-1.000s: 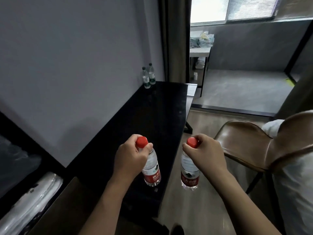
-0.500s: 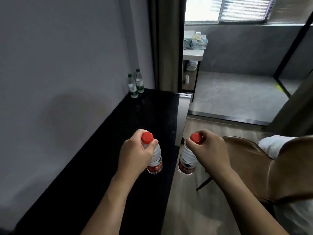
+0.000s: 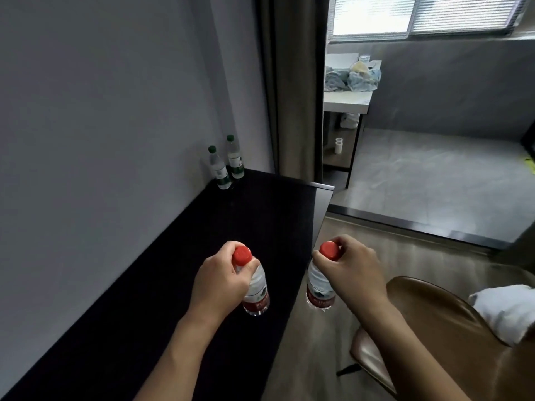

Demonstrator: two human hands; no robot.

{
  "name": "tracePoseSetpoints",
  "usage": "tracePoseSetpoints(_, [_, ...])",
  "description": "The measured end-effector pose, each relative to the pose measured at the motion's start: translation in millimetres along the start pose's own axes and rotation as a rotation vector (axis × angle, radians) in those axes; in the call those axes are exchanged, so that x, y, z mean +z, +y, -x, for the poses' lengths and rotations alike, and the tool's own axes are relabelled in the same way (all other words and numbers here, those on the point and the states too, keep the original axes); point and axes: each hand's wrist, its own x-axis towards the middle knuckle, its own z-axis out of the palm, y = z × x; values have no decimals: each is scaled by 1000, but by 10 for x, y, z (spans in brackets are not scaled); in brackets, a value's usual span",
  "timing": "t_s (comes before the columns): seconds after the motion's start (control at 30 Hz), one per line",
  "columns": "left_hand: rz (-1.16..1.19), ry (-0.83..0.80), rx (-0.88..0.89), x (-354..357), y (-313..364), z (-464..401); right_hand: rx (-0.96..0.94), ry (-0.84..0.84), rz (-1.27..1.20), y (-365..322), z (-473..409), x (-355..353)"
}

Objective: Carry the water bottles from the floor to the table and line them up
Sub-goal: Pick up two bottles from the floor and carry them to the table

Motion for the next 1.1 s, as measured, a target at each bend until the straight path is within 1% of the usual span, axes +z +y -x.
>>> tracePoseSetpoints(0.13, [5, 23, -27, 194, 143, -375, -10, 0, -32, 140, -538, 8])
tracePoseSetpoints(0.3, [30, 52, -40, 348, 170, -855, -21, -11, -20, 226, -1093, 187])
tracePoseSetpoints(0.43, [36, 40, -27, 424, 85, -1245, -31, -42, -27, 198, -1501, 408])
tracePoseSetpoints(0.63, [53, 47, -7, 403, -145, -1787, -69, -56, -32, -19, -2065, 735])
tracePoseSetpoints(0.87, [49, 69, -75, 425, -320, -2349, -141, -72, -35, -231, -2758, 978])
tracePoseSetpoints(1.0, [44, 89, -112, 505, -424, -2655, -156, -123, -19, -272, -3225, 1201])
tracePoseSetpoints(1.1, [24, 102, -171, 648, -514, -2906, -158, -170, -23, -205, -3626, 1414])
